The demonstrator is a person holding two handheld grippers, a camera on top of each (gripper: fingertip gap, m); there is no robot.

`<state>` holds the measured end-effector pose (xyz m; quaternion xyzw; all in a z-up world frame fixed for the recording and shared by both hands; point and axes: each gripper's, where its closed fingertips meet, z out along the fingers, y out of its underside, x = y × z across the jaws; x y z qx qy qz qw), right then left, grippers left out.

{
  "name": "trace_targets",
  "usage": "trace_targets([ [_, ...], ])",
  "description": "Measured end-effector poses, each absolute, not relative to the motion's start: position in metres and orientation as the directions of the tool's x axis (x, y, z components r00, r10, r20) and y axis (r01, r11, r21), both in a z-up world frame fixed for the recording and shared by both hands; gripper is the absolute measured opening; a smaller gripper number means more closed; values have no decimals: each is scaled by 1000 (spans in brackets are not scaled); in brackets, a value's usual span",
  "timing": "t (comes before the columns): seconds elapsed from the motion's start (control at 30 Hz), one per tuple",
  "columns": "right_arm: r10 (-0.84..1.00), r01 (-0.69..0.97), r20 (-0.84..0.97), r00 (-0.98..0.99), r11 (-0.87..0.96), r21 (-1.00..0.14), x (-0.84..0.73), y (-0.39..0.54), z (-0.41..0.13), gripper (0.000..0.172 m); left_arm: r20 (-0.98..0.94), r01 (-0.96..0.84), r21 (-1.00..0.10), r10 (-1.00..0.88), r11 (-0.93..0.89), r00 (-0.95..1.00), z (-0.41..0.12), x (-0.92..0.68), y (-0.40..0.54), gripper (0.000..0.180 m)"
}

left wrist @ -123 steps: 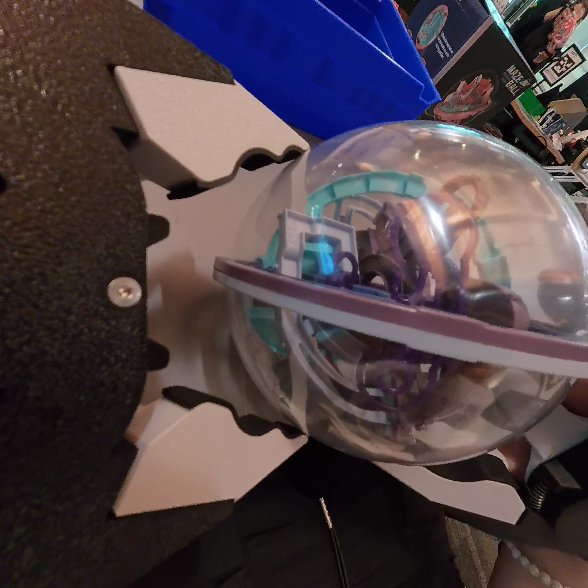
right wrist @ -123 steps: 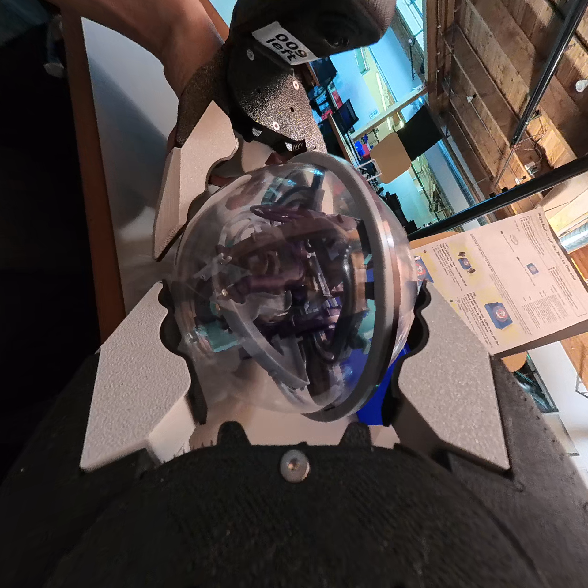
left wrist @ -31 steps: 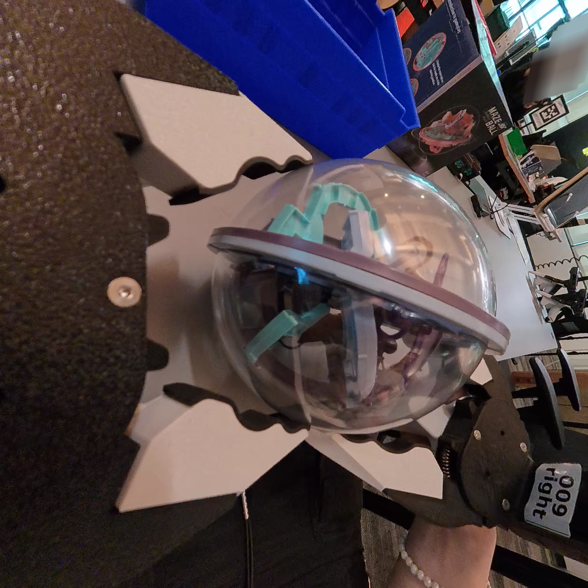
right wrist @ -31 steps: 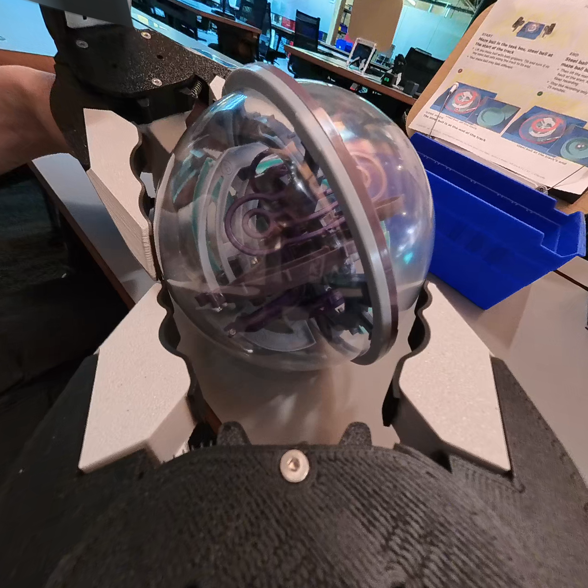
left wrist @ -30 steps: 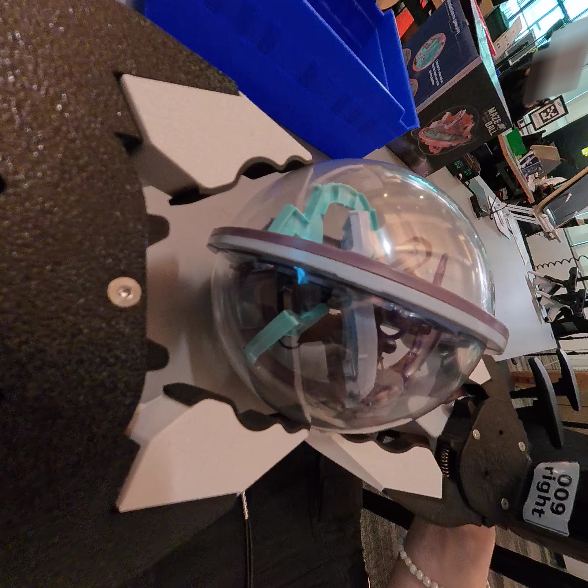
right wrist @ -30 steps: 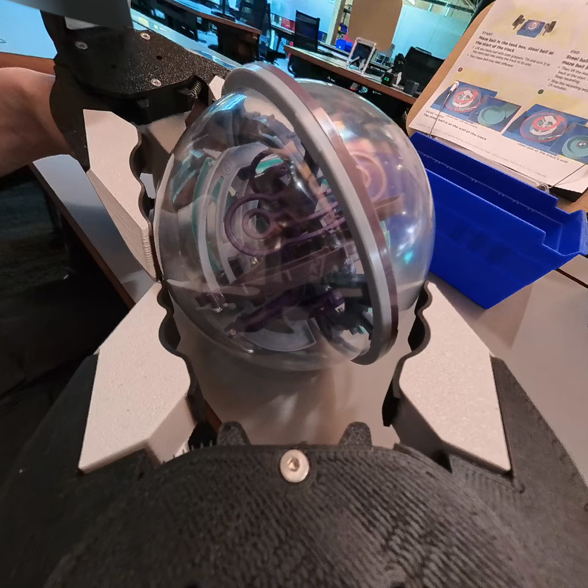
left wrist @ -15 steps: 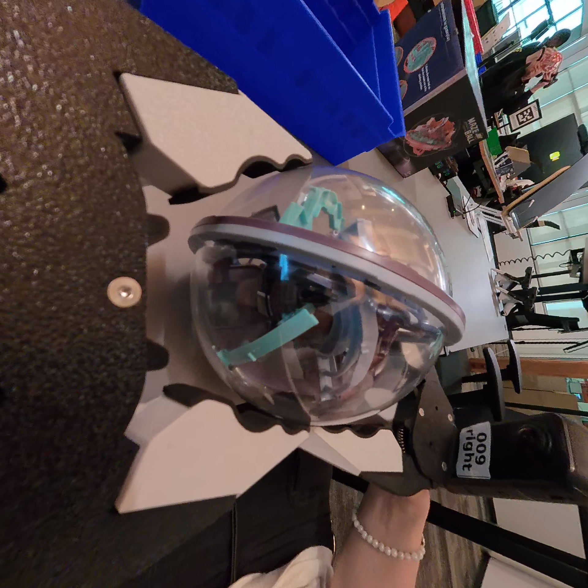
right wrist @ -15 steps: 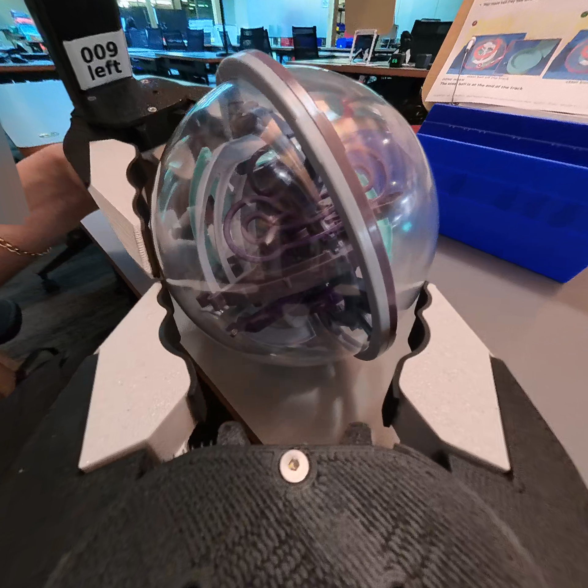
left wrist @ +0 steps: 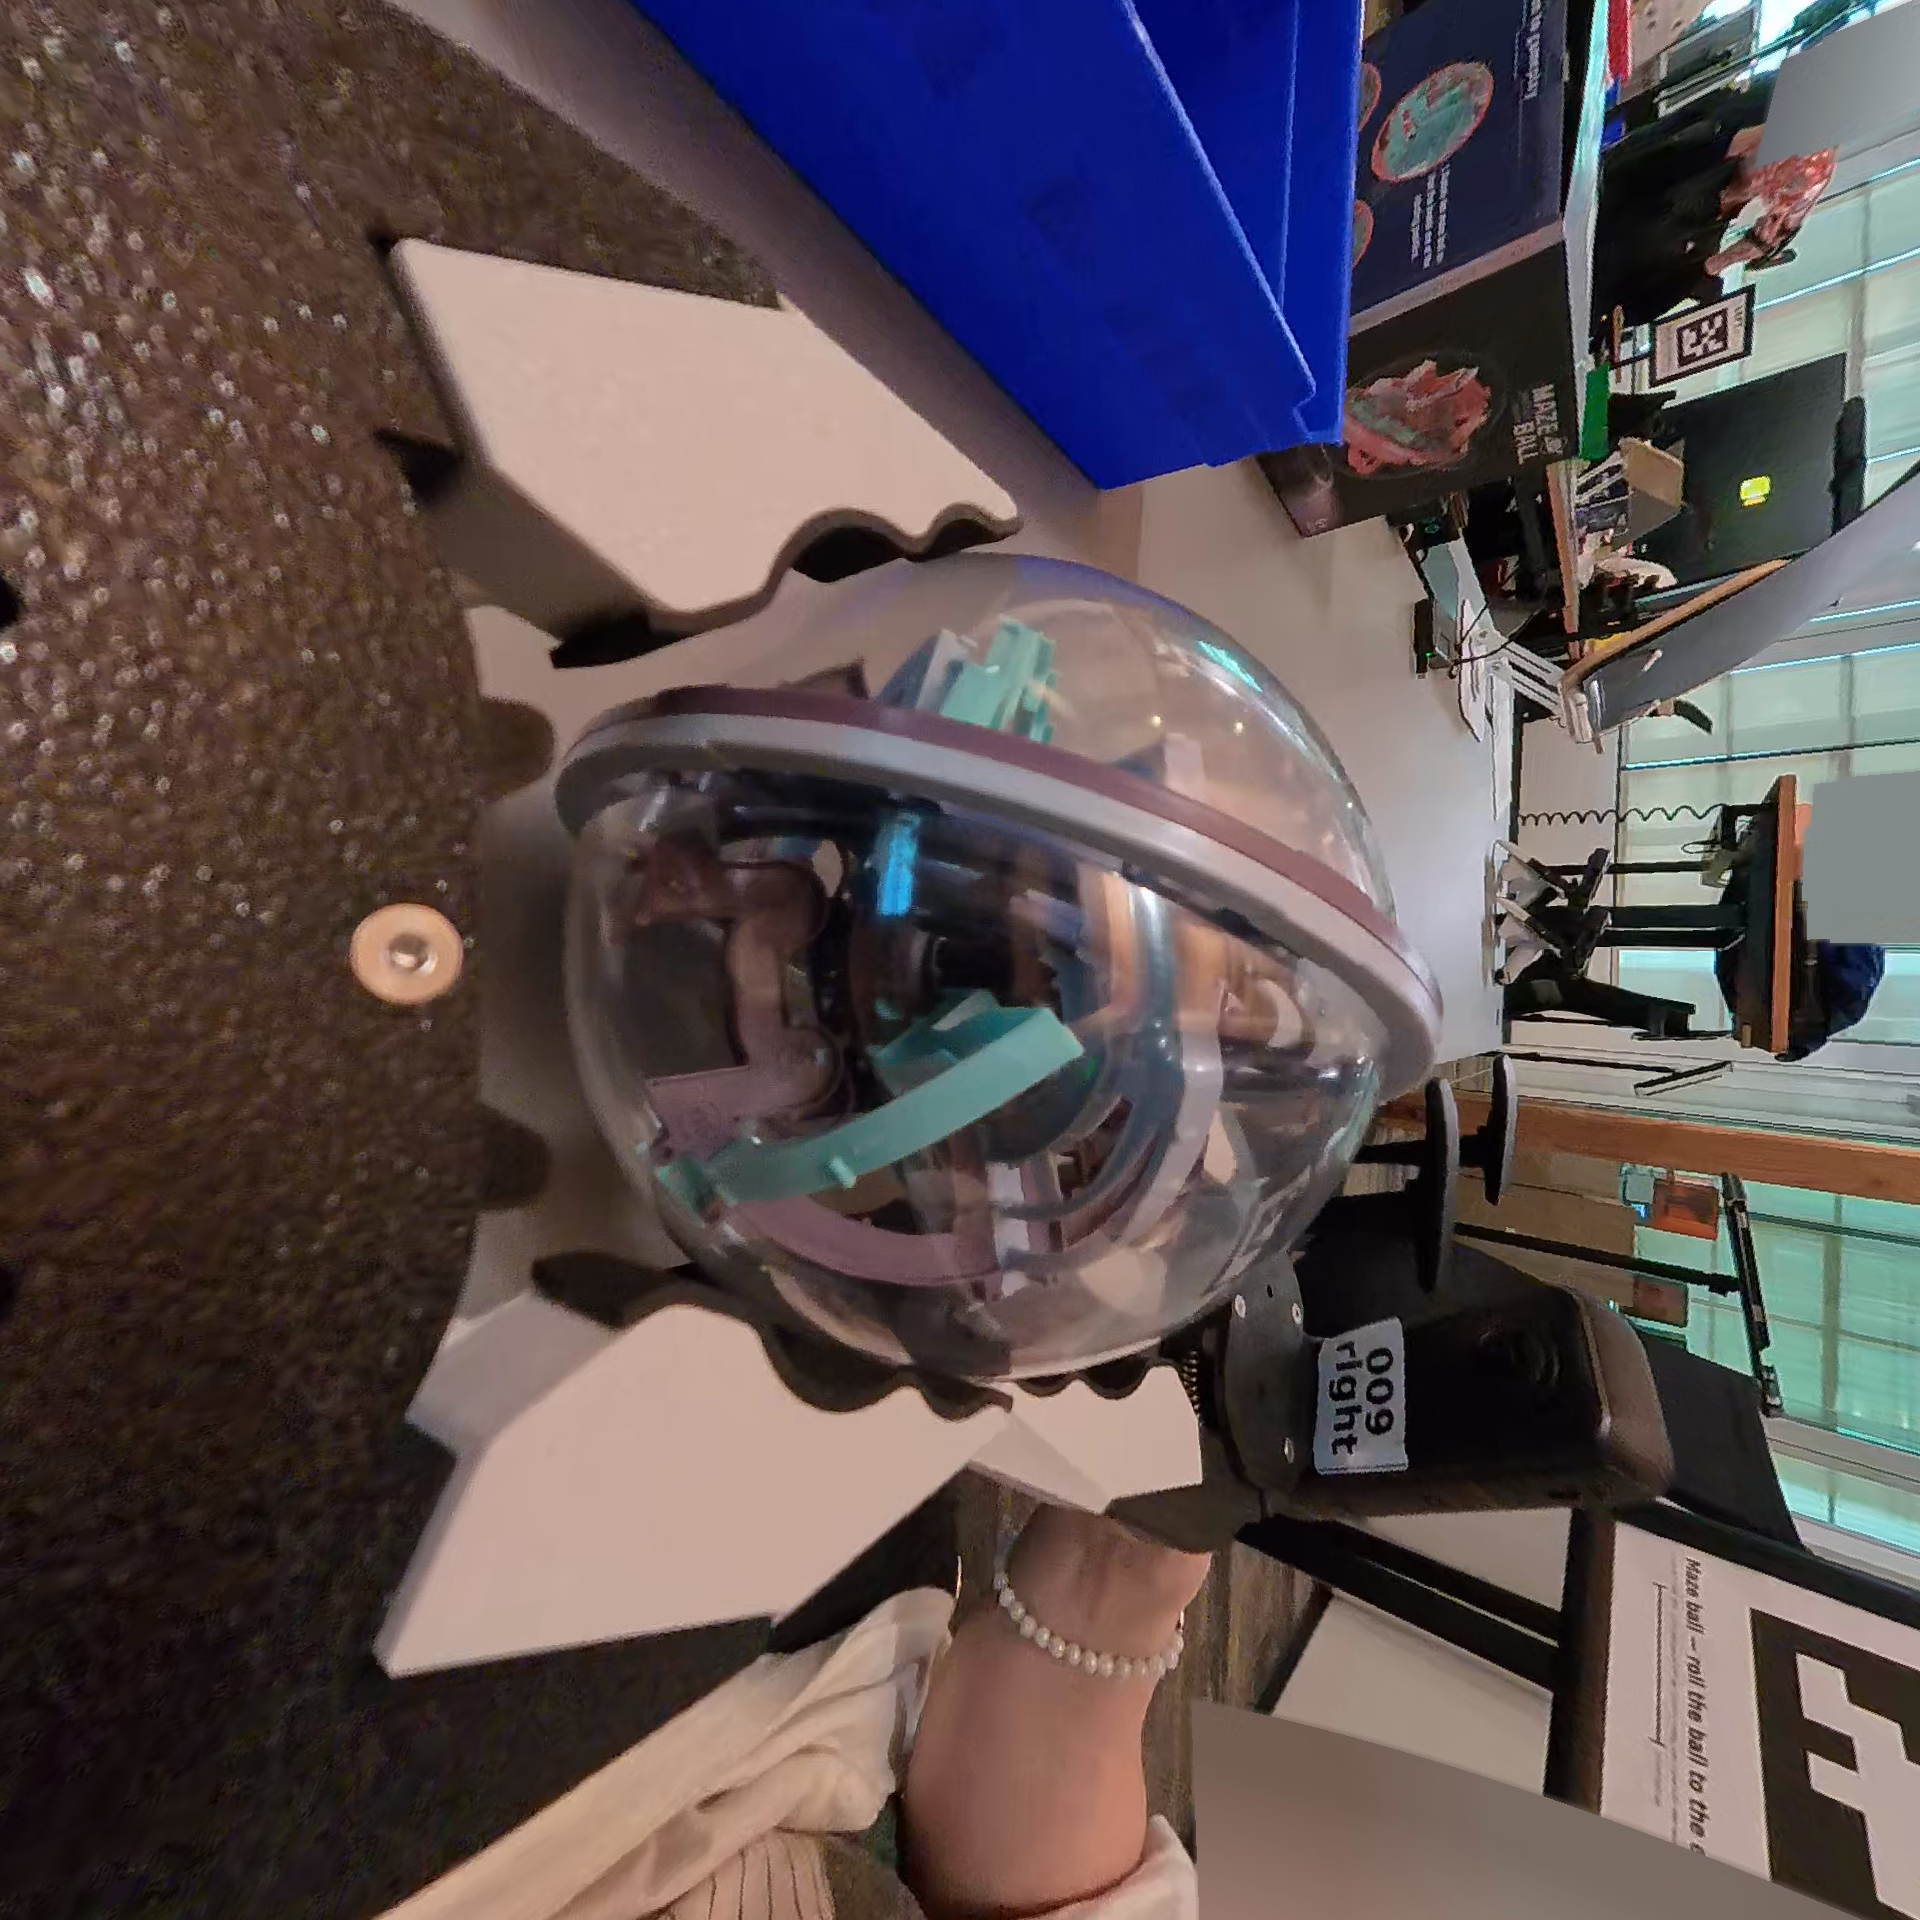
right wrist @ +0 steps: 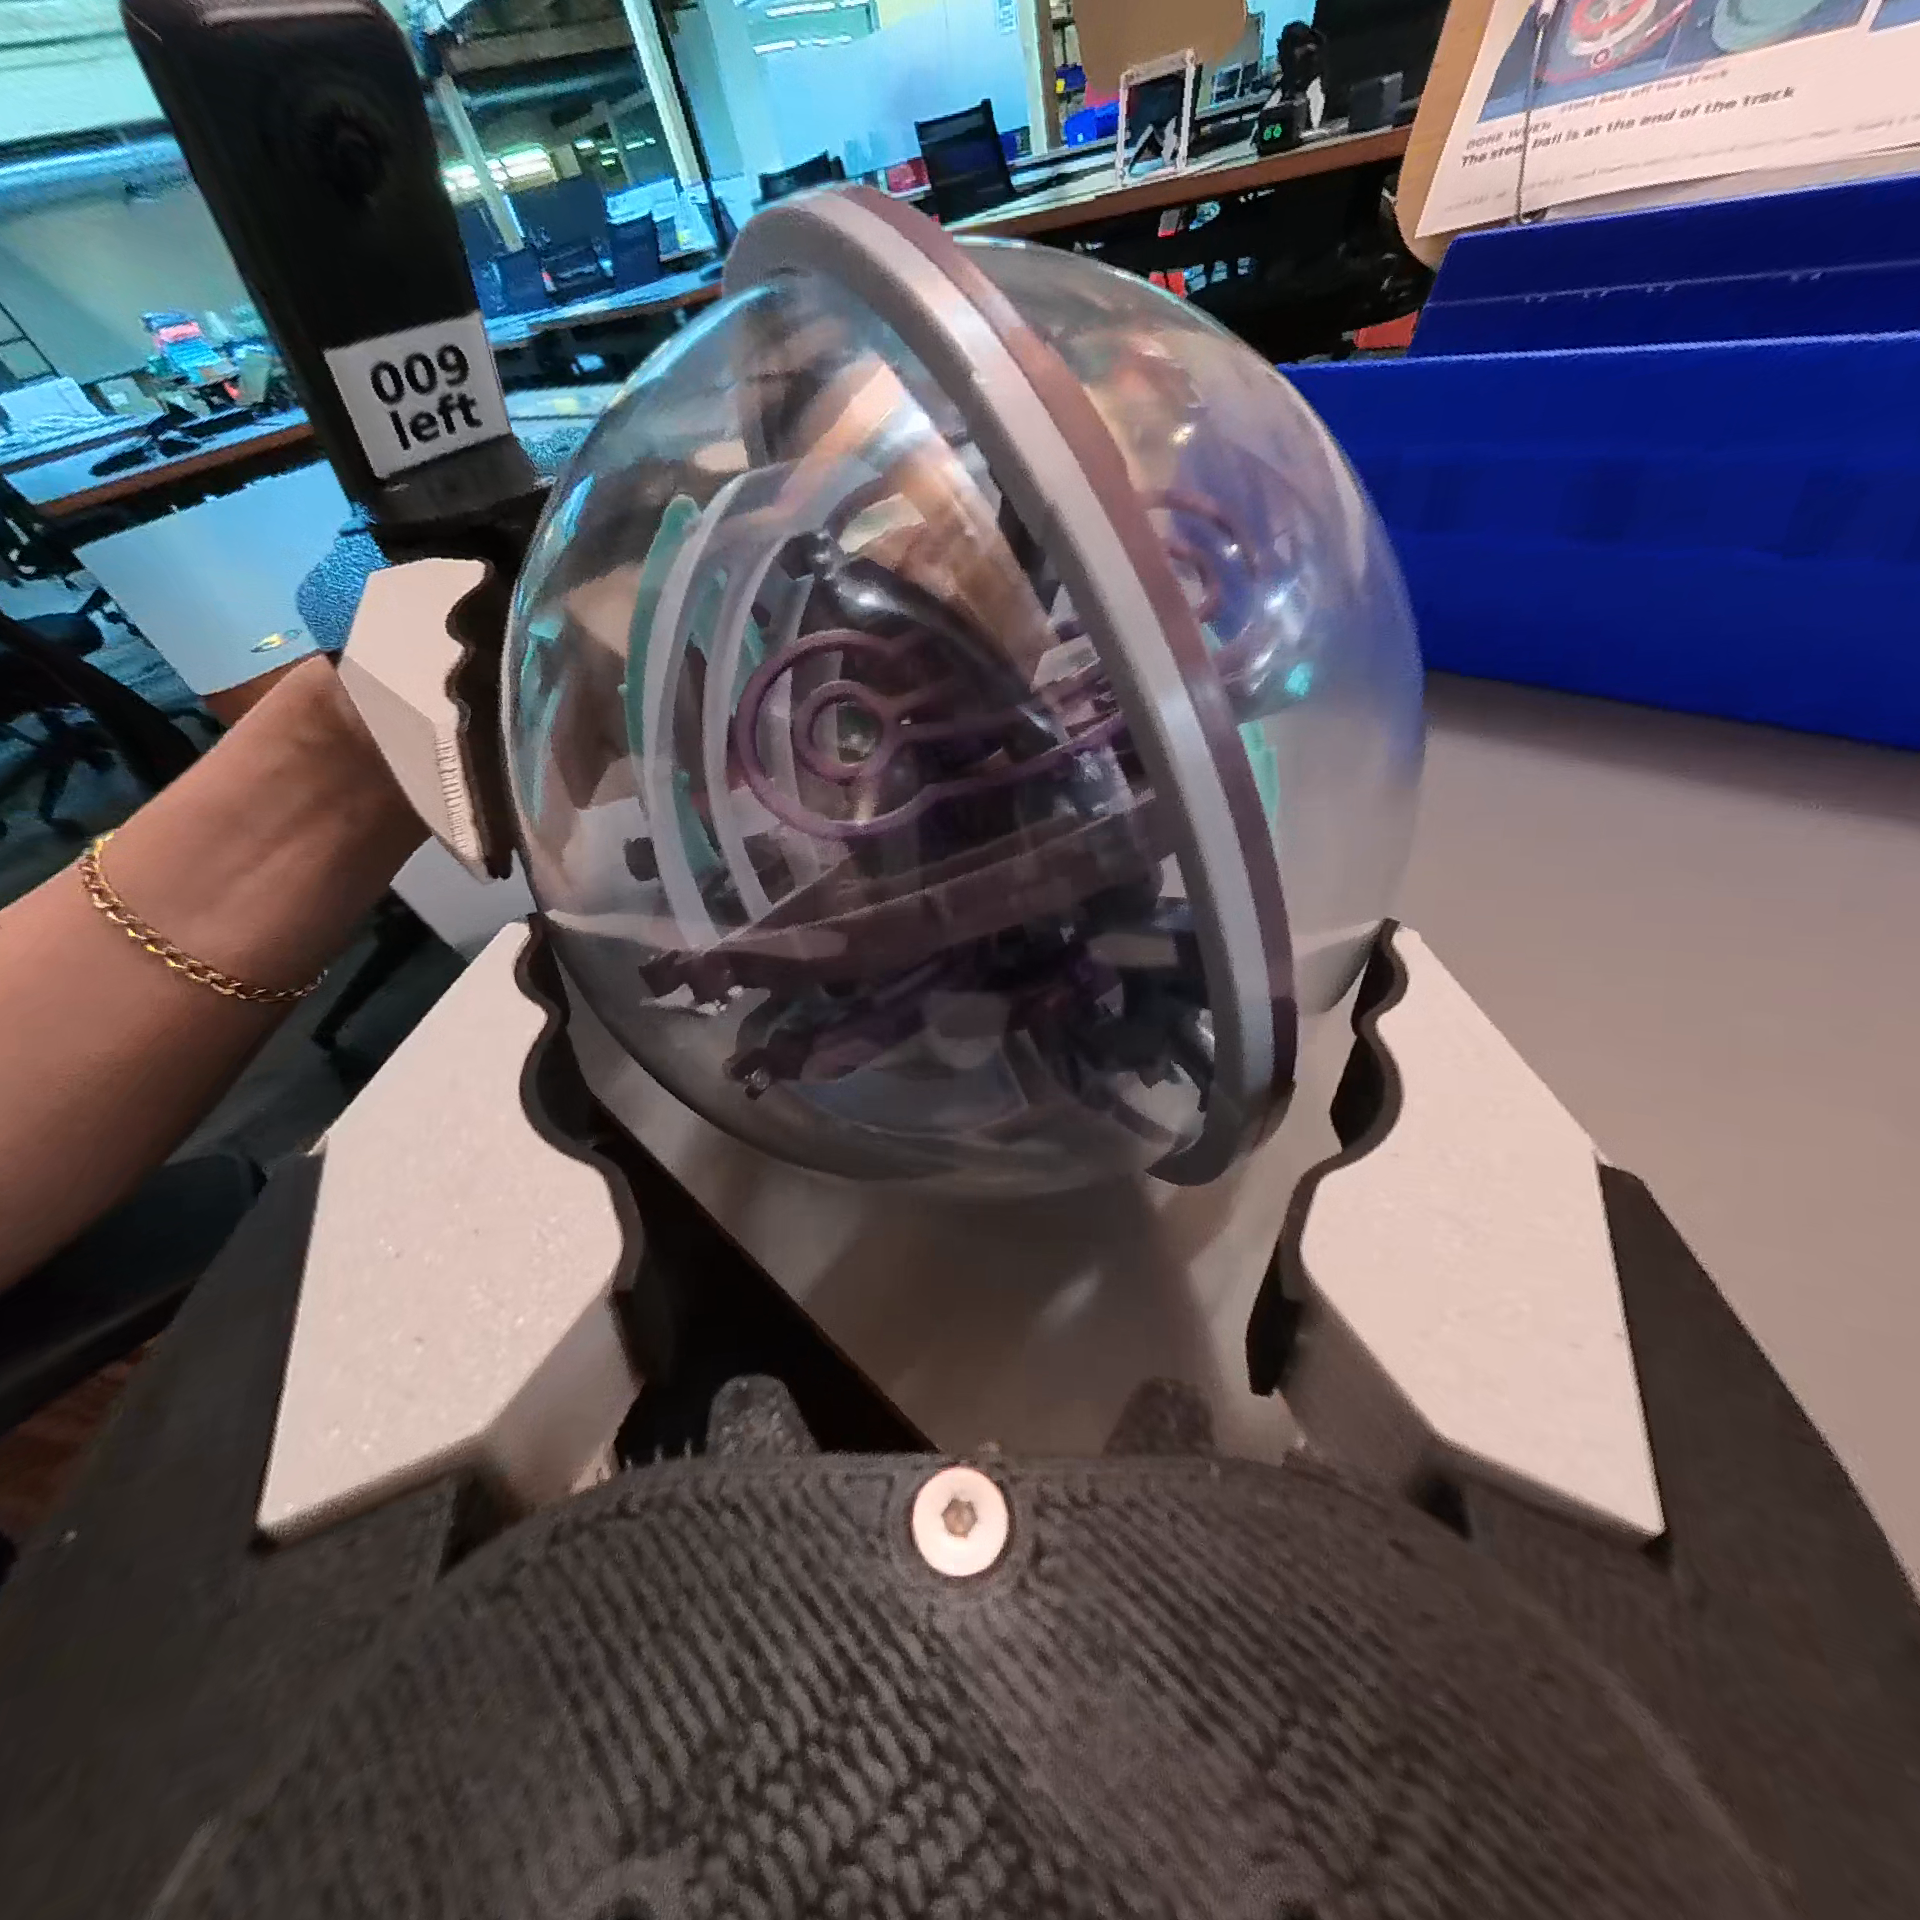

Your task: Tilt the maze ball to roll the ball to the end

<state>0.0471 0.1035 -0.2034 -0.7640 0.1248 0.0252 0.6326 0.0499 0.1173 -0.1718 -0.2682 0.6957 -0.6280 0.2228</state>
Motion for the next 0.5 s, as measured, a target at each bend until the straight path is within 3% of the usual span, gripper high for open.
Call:
trace_targets([
  [0.5,-130,-176,-161,978,-117,-977,48,102,-205,143,28,-98,-993,-657,69,-753,-172,51,117,147],
])
